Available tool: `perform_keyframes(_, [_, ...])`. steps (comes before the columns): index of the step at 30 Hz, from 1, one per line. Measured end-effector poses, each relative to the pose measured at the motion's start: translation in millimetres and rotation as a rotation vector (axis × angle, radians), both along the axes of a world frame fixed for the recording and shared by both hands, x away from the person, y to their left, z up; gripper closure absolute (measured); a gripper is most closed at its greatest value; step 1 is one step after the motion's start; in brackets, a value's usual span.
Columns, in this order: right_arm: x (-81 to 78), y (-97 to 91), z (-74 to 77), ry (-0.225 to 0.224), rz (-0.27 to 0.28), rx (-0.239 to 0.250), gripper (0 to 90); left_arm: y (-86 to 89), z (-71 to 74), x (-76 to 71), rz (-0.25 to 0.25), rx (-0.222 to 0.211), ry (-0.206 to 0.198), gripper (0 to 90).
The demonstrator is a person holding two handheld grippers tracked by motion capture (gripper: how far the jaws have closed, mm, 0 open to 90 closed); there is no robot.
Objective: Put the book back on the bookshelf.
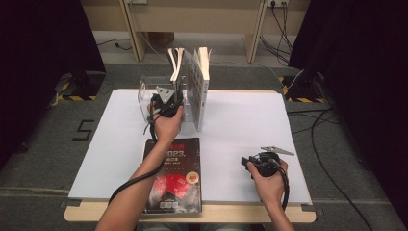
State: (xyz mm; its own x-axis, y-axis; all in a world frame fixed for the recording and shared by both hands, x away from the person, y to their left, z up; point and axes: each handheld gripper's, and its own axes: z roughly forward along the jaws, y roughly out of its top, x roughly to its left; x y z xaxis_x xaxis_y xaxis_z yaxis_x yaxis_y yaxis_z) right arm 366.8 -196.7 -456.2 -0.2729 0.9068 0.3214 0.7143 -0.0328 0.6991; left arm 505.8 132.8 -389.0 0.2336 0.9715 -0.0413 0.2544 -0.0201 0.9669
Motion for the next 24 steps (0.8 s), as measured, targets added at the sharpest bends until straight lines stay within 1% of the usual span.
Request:
perform_keyframes(2, [0.0,0.0,0.0,0.000,0.000,-0.001,62.2,-0.1,0.1,-0.2,-0.001,-0.003,0.001,68.7])
perform_keyframes(7, [0.2,0.4,-0.3,-0.002,0.002,-0.002,62.2,0.1,0.5,-0.7,-0.017,-0.020,0.003,64.7])
perform_keyframes(12, [0.7,2.7,-0.3,0.003,0.001,0.007,62.2,-0.1,1.8,-0.5,-0.020,-0.011,0.000,63.9])
perform_keyframes(13, [0.9,2.9,-0.5,0.001,0.006,0.004,62.2,-0.3,2.4,-0.1,-0.013,0.018,-0.002,64.8])
perform_keyframes(15, [0.9,3.7,-0.6,0.001,0.006,0.001,62.3,-0.4,3.2,0.4,-0.009,0.024,0.002,66.1])
perform_keyframes(18, [0.5,3.8,-0.4,0.004,0.003,0.002,62.2,-1.0,3.9,-0.2,0.000,0.070,-0.008,68.9])
perform_keyframes(20, [0.3,3.7,0.1,0.002,0.002,0.002,62.2,-0.5,4.1,-0.3,0.004,0.093,-0.017,72.2])
perform_keyframes(21, [0.3,3.7,0.1,0.002,0.002,0.002,62.2,-0.5,4.1,-0.3,0.004,0.093,-0.017,74.9])
perform_keyframes(22, [0.3,3.5,0.3,-0.001,0.006,0.000,62.2,0.3,4.0,-0.3,-0.001,0.095,-0.017,74.9])
perform_keyframes(23, [0.3,4.1,0.6,-0.002,0.006,0.001,62.2,-0.9,3.4,-0.5,-0.013,0.107,-0.022,75.0])
perform_keyframes(24, [0.3,4.3,0.6,-0.002,0.008,0.000,62.2,-1.6,3.1,-0.6,-0.011,0.104,-0.023,75.0])
